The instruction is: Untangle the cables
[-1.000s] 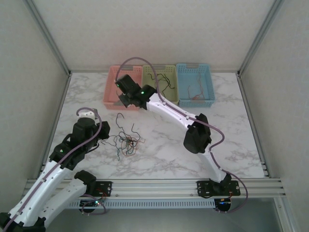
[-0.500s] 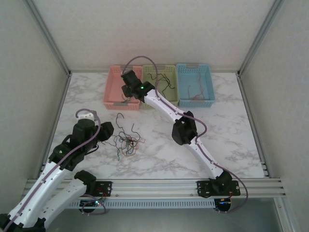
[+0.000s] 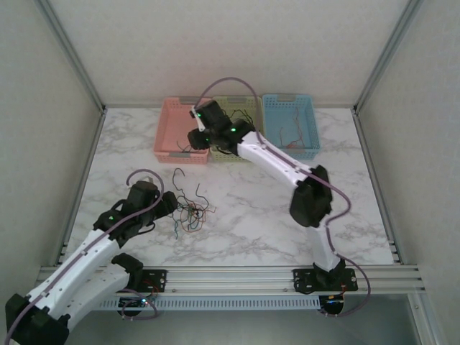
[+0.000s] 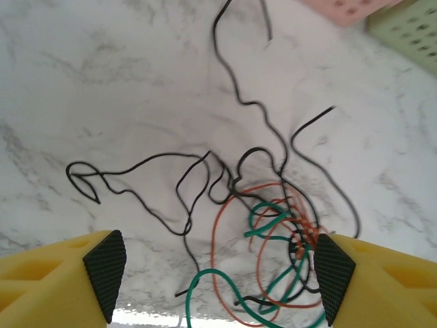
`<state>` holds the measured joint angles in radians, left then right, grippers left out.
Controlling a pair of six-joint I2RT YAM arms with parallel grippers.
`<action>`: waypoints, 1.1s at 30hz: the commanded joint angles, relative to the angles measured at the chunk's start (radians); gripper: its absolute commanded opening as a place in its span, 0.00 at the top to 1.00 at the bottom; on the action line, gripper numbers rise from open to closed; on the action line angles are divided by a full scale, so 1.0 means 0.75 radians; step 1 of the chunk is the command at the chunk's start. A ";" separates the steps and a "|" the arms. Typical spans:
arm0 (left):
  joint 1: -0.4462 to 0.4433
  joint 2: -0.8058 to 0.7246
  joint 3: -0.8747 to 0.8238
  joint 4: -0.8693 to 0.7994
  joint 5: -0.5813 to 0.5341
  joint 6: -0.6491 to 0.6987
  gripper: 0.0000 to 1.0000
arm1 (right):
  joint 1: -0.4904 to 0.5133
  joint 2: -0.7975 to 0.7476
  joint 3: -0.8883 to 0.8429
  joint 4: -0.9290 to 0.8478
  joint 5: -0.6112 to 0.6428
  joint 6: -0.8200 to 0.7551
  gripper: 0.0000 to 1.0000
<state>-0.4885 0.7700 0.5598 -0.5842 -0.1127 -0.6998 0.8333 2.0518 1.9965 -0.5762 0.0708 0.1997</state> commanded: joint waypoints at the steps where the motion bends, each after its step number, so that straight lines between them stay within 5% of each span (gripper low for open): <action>1: 0.015 0.067 -0.051 0.111 0.028 -0.081 0.25 | 0.024 -0.178 -0.237 0.118 -0.085 0.065 0.58; 8: 0.015 0.225 -0.100 0.308 0.113 -0.096 0.34 | 0.050 -0.441 -0.686 0.220 -0.174 0.123 0.65; 12: 0.015 0.237 -0.107 0.371 0.177 -0.095 0.38 | 0.062 -0.436 -0.806 0.228 -0.366 0.159 0.68; 25: 0.017 -0.061 -0.064 0.113 -0.036 -0.061 0.44 | 0.205 -0.323 -0.896 0.311 -0.622 0.245 0.54; 33: 0.017 -0.123 -0.046 0.050 -0.069 -0.050 0.44 | 0.244 -0.201 -0.786 0.270 -0.642 0.429 0.60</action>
<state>-0.4870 0.6827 0.4957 -0.4976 -0.1280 -0.7494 0.9974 1.8729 1.3594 -0.3702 -0.3790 0.4599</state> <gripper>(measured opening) 0.563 0.407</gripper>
